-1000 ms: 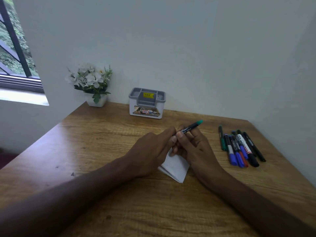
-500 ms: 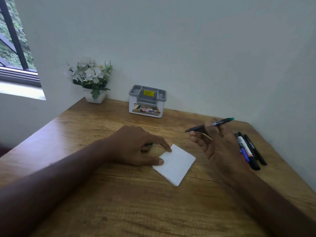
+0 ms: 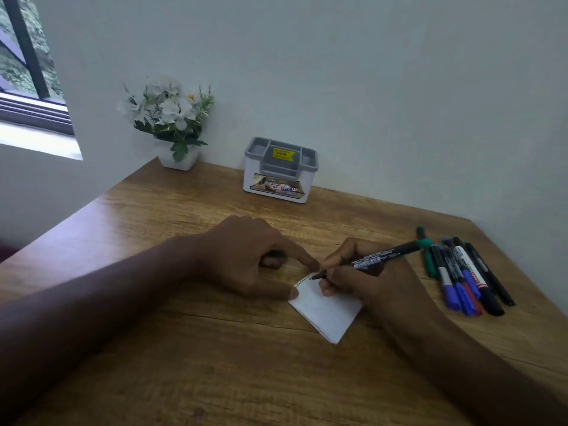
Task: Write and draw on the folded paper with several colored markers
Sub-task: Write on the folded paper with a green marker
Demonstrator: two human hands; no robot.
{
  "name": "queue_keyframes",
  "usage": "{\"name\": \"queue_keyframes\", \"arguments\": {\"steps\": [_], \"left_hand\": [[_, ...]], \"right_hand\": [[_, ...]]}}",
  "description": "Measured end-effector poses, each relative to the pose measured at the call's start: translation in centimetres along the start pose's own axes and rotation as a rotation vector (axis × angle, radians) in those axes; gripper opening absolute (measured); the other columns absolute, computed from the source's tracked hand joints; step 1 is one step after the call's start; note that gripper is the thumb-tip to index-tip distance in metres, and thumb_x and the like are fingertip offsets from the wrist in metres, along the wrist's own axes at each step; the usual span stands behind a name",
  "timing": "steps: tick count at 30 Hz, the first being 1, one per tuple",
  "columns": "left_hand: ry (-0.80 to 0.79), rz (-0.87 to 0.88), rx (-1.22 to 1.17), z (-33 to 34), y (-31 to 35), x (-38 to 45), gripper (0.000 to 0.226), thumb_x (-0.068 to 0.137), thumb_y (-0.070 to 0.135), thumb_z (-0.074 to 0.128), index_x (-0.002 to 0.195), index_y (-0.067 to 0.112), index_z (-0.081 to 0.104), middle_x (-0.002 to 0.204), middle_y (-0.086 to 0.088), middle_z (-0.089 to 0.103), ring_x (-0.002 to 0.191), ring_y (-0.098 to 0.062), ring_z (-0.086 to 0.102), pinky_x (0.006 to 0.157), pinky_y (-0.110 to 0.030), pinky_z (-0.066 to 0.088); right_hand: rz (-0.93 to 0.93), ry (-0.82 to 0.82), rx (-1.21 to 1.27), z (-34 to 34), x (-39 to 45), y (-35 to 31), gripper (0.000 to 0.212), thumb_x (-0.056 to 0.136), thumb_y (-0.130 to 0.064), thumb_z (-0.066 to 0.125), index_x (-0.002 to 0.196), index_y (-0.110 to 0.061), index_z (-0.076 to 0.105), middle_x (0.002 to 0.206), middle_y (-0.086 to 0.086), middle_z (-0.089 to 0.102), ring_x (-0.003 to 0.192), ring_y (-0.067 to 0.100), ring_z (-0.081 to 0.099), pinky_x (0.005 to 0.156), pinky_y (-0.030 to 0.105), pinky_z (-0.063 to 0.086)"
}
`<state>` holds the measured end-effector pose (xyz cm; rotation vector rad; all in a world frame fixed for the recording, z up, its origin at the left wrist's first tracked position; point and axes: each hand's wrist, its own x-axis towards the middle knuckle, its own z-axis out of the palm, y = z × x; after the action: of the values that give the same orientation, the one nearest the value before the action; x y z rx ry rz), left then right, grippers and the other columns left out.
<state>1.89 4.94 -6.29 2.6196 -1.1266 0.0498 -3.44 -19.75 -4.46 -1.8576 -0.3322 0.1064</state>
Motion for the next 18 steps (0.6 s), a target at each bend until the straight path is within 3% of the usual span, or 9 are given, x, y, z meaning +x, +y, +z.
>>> {"name": "queue_keyframes", "arguments": {"steps": [3, 8, 13, 18], "left_hand": [[-0.008, 0.005, -0.017, -0.2, 0.0, 0.1, 0.058, 0.084, 0.074, 0.057, 0.140, 0.061, 0.048, 0.074, 0.030, 0.055, 0.073, 0.002, 0.053, 0.059, -0.028, 0.035], [-0.034, 0.016, -0.052, -0.4, -0.2, 0.0, 0.058, 0.086, 0.068, 0.061, 0.142, 0.058, 0.049, 0.067, 0.010, 0.054, 0.068, -0.006, 0.053, 0.058, -0.027, 0.034], [-0.044, 0.017, -0.067, -0.5, -0.2, 0.0, 0.058, 0.086, 0.067, 0.063, 0.141, 0.059, 0.048, 0.067, 0.008, 0.054, 0.068, -0.010, 0.054, 0.060, -0.031, 0.037], [-0.036, 0.026, -0.079, -0.5, -0.1, -0.1, 0.058, 0.085, 0.066, 0.063, 0.141, 0.055, 0.051, 0.067, 0.006, 0.056, 0.067, -0.011, 0.055, 0.061, -0.033, 0.040]], "right_hand": [[-0.053, -0.039, -0.170, 0.6, -0.1, -0.2, 0.013, 0.078, -0.002, 0.080, 0.082, -0.015, 0.081, 0.088, -0.002, 0.081, 0.086, 0.009, 0.075, 0.078, 0.025, 0.062], [-0.086, -0.023, -0.242, 1.1, 0.0, 0.3, 0.017, 0.081, -0.003, 0.076, 0.079, -0.019, 0.080, 0.078, -0.003, 0.080, 0.074, 0.015, 0.076, 0.073, 0.037, 0.065], [-0.120, -0.022, -0.264, 1.1, 0.0, 0.7, 0.009, 0.082, -0.012, 0.078, 0.081, -0.021, 0.080, 0.082, -0.006, 0.080, 0.071, 0.010, 0.075, 0.065, 0.028, 0.061], [-0.152, -0.029, -0.334, 1.3, 0.1, 1.0, 0.008, 0.083, -0.019, 0.080, 0.083, -0.027, 0.081, 0.085, -0.011, 0.080, 0.077, 0.006, 0.075, 0.067, 0.027, 0.062]]}}
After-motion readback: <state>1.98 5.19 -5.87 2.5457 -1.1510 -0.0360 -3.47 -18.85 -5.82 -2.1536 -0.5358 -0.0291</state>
